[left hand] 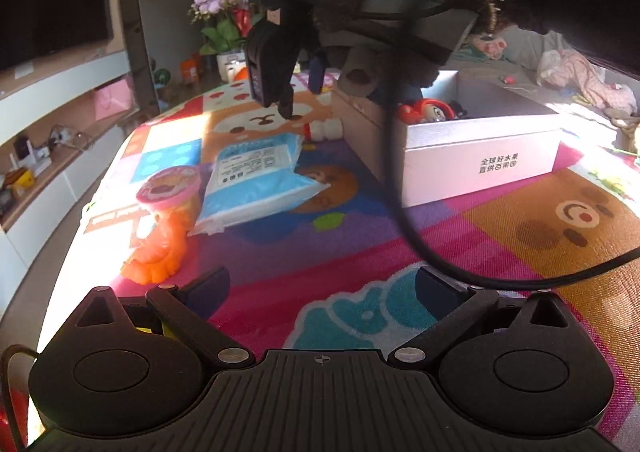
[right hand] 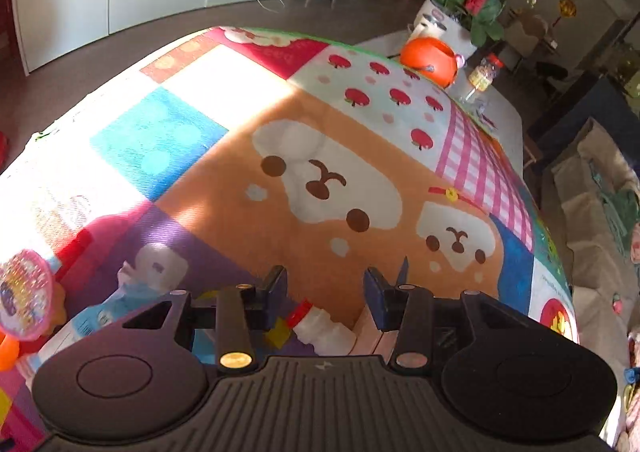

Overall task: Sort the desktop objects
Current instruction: 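Reach the right tool to the white bottle and close on it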

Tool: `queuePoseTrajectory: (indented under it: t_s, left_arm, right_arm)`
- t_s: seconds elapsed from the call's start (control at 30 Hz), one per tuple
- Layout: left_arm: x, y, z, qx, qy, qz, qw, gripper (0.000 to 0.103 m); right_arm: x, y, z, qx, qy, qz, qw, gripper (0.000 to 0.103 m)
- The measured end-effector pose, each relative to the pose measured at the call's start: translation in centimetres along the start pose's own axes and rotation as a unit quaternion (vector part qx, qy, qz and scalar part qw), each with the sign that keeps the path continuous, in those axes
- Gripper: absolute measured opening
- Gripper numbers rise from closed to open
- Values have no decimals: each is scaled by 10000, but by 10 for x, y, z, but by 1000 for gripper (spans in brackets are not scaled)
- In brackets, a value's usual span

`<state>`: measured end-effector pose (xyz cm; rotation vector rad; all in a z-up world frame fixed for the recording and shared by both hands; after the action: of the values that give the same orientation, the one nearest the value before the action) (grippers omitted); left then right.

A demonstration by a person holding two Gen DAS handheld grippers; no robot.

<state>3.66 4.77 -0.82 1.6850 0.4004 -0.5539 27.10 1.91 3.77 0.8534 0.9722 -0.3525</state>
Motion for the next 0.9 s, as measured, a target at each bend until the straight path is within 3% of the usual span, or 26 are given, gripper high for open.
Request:
queuePoseTrajectory:
  t_s: [0.17, 0.4, 0.57, 0.8, 0.9]
  left_arm:
    - [-2, 0, -4, -139, 8, 66, 9999, 102]
    - [-1, 1, -5, -184, -20, 78, 9998, 102]
    - [-1, 0, -5, -185, -25, 64, 9998, 102]
    - [3, -1, -6, -189, -10, -25, 9998, 102]
    - [4, -1, -6, -221, 54, -96, 9997, 102]
  right_arm:
    - [19, -4, -1, -278, -112, -383, 9988, 42]
    - [2, -14, -17, -975, -13, -493, 9940, 42]
    - [-3, -26, -35, -1847, -122, -554, 9812, 42]
    - [16, -29, -35, -1888, -84, -639, 9799, 43]
    - [13, -26, -31, -1557, -7, -479, 9866, 34]
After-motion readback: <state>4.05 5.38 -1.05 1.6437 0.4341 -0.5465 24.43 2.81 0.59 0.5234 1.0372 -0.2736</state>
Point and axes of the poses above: each gripper's, at about its wrist camera, not at the fingertips, and x roughly the way its jaws point, z to its right, y to its top, the point moved 3 cm from there along x, roughly the way its jaws point, and after that the axes turned 4 degrees about y, right-handed, at the moved point
